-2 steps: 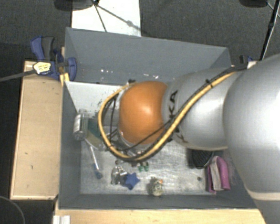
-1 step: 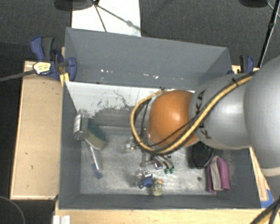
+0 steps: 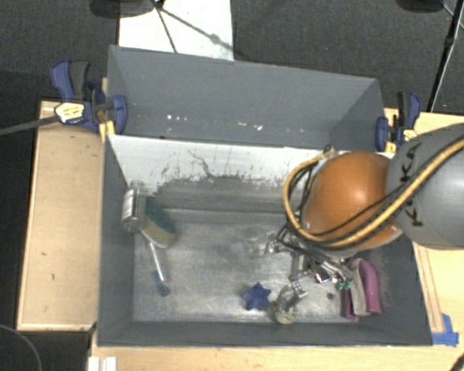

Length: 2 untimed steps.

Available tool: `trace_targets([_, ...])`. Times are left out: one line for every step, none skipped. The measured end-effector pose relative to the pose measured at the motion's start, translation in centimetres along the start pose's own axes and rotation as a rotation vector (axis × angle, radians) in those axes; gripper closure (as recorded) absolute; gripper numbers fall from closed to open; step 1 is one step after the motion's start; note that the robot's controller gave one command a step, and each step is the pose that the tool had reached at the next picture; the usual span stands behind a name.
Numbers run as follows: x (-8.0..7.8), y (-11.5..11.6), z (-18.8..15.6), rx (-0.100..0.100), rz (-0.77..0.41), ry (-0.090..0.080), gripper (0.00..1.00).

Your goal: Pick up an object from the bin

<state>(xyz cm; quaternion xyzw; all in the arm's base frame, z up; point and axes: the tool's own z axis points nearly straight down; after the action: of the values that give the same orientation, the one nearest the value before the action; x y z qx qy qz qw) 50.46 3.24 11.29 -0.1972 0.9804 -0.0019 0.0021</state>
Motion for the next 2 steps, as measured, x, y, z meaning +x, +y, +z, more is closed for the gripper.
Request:
trace_targets([0.90,1.02,4.05,-0.002,-0.229,-0.006,0.00])
trace_targets([0.63,1.02,3.81,-0.001,-0.222,-0.014,1.00])
